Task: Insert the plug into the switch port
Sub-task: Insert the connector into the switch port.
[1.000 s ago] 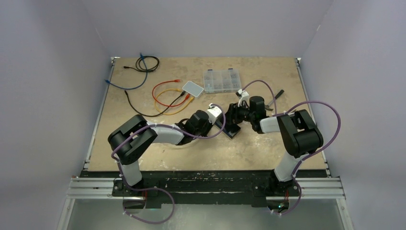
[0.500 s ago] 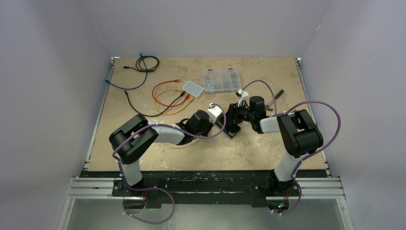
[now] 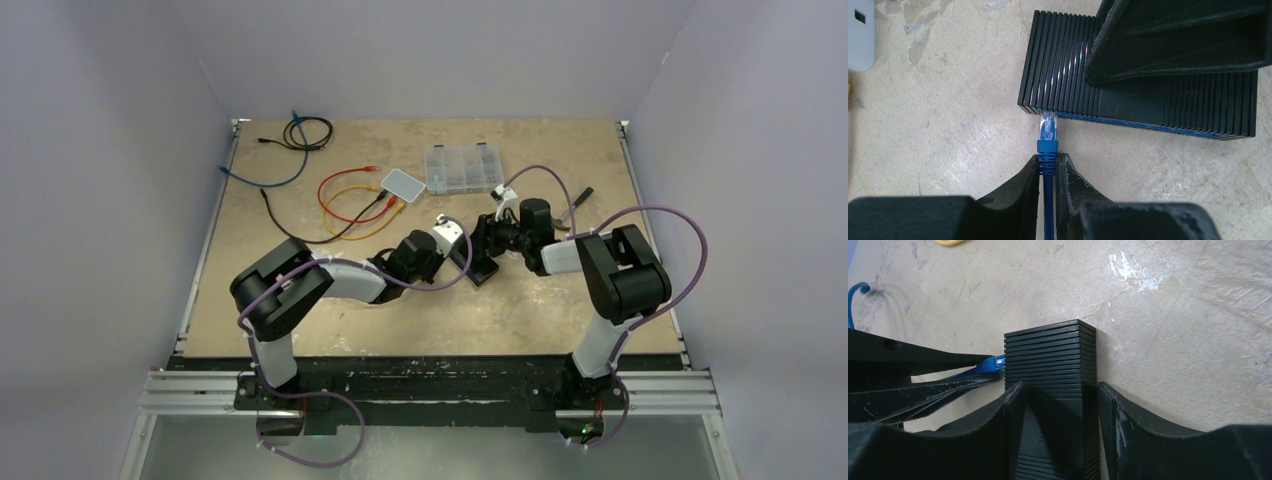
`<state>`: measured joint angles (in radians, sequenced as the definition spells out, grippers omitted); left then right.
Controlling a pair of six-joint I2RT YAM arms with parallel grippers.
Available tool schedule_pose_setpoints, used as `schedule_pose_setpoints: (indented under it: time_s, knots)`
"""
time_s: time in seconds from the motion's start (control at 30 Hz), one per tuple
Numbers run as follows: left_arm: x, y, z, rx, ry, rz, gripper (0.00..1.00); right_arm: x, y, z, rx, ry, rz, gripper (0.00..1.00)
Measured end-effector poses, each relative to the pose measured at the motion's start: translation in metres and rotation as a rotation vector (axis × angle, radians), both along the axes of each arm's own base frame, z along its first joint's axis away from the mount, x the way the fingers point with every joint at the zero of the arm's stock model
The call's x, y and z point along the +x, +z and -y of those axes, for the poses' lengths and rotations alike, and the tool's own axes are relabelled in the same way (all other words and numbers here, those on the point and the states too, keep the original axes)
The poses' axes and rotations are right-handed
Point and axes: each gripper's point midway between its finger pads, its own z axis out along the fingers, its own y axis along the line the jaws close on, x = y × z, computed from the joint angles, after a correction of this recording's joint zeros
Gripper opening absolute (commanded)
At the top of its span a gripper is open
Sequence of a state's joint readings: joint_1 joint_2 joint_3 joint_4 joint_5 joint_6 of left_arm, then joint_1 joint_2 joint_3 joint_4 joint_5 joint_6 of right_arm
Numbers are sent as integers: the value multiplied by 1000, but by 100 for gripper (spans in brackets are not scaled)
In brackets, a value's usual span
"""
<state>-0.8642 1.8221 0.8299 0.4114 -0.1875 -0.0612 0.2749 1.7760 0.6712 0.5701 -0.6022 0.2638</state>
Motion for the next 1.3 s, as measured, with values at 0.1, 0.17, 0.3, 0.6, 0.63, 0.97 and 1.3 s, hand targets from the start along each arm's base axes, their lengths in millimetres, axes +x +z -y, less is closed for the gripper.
schedule_pose_setpoints:
  time_s: [0.1, 0.17, 0.3, 0.6, 0.63, 0.97, 1.3]
  knots:
    - [1, -1, -2, 14, -6, 19, 0, 0, 0, -3, 8, 19, -1, 56]
    - [2, -2, -3, 30, -19, 40, 0, 1, 0, -5, 10, 32, 4, 55]
    - [3, -2, -6, 41, -37, 82, 0, 1, 0, -10, 10, 64, 15, 54]
    - [1, -3, -14, 59, -78, 168, 0, 4, 0, -19, 11, 132, 33, 49]
    - [0, -3, -16, 59, -81, 174, 0, 2, 0, -20, 11, 140, 34, 48]
    - [-4, -3, -41, 63, -93, 185, 0, -13, 2, -42, 36, 264, 36, 47]
    - [-3, -3, -44, 51, -97, 204, 0, -11, 1, -47, 49, 313, 45, 44]
